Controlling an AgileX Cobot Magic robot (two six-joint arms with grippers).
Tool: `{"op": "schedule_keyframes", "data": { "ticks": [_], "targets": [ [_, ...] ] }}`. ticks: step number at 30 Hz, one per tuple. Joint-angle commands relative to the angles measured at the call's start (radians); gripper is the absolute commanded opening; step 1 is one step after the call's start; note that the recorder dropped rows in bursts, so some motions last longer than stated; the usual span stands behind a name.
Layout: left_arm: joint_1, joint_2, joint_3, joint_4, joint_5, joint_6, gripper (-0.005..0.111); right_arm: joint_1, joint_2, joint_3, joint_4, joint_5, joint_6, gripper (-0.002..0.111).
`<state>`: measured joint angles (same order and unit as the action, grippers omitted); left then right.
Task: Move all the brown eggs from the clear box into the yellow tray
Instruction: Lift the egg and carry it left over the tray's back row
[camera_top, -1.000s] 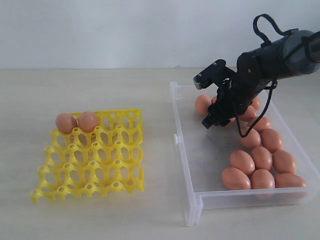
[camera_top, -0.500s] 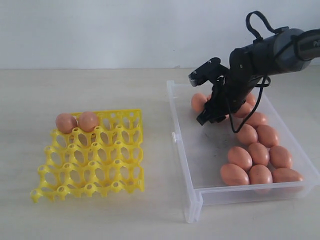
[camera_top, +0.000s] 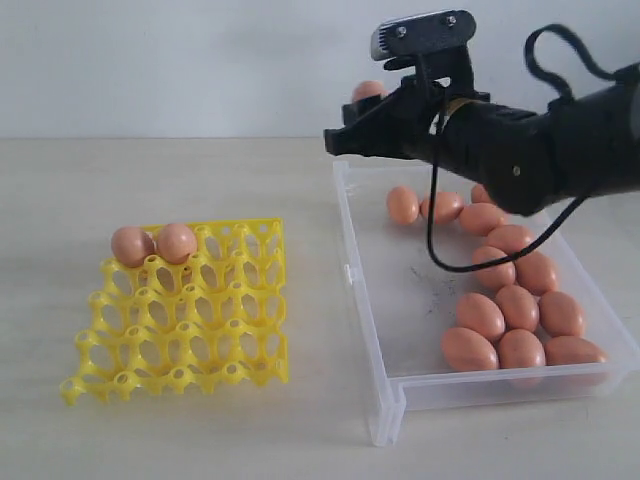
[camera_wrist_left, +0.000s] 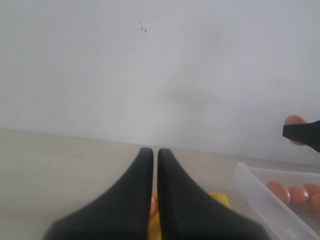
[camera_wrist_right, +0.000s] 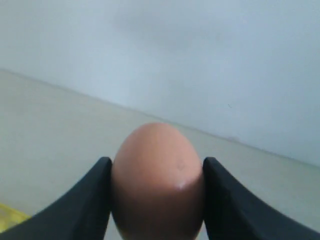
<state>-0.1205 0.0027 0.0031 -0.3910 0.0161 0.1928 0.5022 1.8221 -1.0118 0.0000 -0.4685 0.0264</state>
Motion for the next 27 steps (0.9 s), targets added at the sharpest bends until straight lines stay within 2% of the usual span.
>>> {"op": "schedule_keyframes", "data": {
  "ticks": [1,3,5,7,10,19,27],
  "targets": [
    [-0.006,-0.003,-0.003,-0.009,-0.016,-0.007,0.004,0.044,0.122,0.010,-0.361,-0.543,0.375,0.000],
    [-0.006,-0.003,-0.003,-0.009,-0.016,-0.007,0.004,0.044,0.221,-0.066,-0.505,-0.635,0.504,0.000],
    [-0.006,-0.003,-0.003,-0.009,-0.016,-0.007,0.004,0.044,0.316,-0.178,-0.725,-0.590,0.622,0.000],
    [-0.006,-0.003,-0.003,-0.009,-0.016,-0.007,0.004,0.046,0.373,-0.249,-0.821,-0.567,0.693,0.000],
    [-0.006,-0.003,-0.003,-0.009,-0.016,-0.007,0.004,0.048,0.434,-0.312,-0.852,-0.528,0.755,0.000],
    [-0.006,-0.003,-0.003,-0.009,-0.016,-0.007,0.004,0.086,0.525,-0.414,-0.911,-0.390,0.753,0.000],
    [-0.006,-0.003,-0.003,-0.009,-0.016,-0.007,0.004,0.097,0.550,-0.457,-0.917,-0.353,0.779,0.000]
  ]
}}
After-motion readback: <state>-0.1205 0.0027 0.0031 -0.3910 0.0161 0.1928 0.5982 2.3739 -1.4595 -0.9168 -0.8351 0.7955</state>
